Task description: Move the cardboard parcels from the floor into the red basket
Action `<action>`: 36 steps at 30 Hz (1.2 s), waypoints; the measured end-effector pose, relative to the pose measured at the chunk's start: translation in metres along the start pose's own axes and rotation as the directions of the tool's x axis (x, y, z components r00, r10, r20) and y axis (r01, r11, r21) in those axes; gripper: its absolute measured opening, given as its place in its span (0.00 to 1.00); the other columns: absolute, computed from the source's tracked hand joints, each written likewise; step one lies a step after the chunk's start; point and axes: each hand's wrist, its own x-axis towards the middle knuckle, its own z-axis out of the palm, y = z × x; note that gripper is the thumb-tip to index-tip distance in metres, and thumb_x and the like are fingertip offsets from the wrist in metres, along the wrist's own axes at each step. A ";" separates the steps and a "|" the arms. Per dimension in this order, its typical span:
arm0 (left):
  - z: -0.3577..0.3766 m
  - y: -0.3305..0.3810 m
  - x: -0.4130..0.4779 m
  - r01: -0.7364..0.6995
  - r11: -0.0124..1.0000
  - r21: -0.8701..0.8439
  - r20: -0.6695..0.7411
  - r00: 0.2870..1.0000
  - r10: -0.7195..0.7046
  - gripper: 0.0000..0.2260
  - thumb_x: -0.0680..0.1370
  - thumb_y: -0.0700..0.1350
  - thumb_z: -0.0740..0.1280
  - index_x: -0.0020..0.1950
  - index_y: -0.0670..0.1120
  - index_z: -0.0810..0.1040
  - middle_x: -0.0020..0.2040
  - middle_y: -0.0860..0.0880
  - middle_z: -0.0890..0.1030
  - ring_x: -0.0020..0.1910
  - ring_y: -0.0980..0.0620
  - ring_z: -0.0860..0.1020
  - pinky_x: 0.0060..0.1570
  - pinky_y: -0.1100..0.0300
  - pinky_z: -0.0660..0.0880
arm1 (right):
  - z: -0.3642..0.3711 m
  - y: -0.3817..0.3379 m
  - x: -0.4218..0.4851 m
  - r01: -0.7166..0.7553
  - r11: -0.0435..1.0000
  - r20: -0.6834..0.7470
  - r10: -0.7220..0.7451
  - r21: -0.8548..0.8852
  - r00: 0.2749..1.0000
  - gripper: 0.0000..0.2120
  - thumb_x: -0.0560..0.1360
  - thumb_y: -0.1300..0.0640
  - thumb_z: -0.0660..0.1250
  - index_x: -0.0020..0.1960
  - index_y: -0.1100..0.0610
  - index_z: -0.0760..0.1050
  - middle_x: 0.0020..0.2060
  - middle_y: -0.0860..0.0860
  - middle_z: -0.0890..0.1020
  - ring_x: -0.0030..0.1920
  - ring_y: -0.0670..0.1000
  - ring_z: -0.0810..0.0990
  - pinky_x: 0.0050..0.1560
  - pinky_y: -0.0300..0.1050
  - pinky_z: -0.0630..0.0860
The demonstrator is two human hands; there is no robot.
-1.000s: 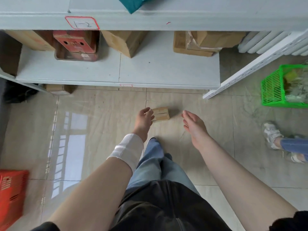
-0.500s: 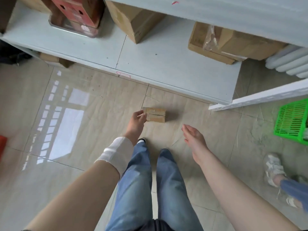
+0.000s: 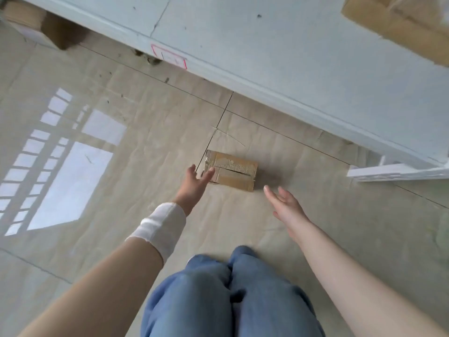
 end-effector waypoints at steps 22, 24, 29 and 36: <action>0.022 -0.069 0.168 -0.119 0.978 -0.170 0.146 0.979 0.144 0.21 0.77 0.58 0.63 0.63 0.46 0.71 0.48 0.50 0.79 0.44 0.52 0.78 0.32 0.63 0.72 | 0.045 0.041 0.184 0.079 0.997 0.116 -0.081 0.016 0.990 0.35 0.58 0.39 0.70 0.59 0.58 0.77 0.57 0.53 0.81 0.60 0.52 0.77 0.67 0.53 0.69; 0.011 -0.052 0.141 -0.122 0.978 -0.167 0.128 0.981 0.144 0.21 0.77 0.57 0.62 0.64 0.46 0.70 0.45 0.52 0.78 0.41 0.54 0.77 0.30 0.64 0.71 | 0.044 0.026 0.158 0.092 0.996 0.121 -0.093 0.018 0.988 0.25 0.65 0.43 0.69 0.57 0.57 0.77 0.56 0.54 0.82 0.60 0.52 0.78 0.67 0.51 0.70; -0.030 0.003 0.037 -0.075 0.967 -0.242 0.119 0.987 0.106 0.12 0.79 0.54 0.61 0.56 0.48 0.70 0.44 0.52 0.78 0.41 0.54 0.77 0.33 0.63 0.73 | 0.035 -0.028 0.055 0.107 0.994 0.129 -0.103 -0.022 0.986 0.12 0.69 0.47 0.70 0.47 0.53 0.79 0.53 0.52 0.83 0.57 0.51 0.80 0.63 0.49 0.73; -0.097 0.087 -0.144 -0.024 0.954 -0.300 0.080 0.996 0.050 0.12 0.79 0.54 0.61 0.57 0.48 0.70 0.49 0.49 0.78 0.43 0.52 0.78 0.40 0.57 0.75 | 0.019 -0.111 -0.136 0.061 0.995 0.182 -0.045 -0.081 0.982 0.13 0.70 0.47 0.70 0.48 0.55 0.80 0.51 0.53 0.84 0.54 0.52 0.81 0.61 0.49 0.74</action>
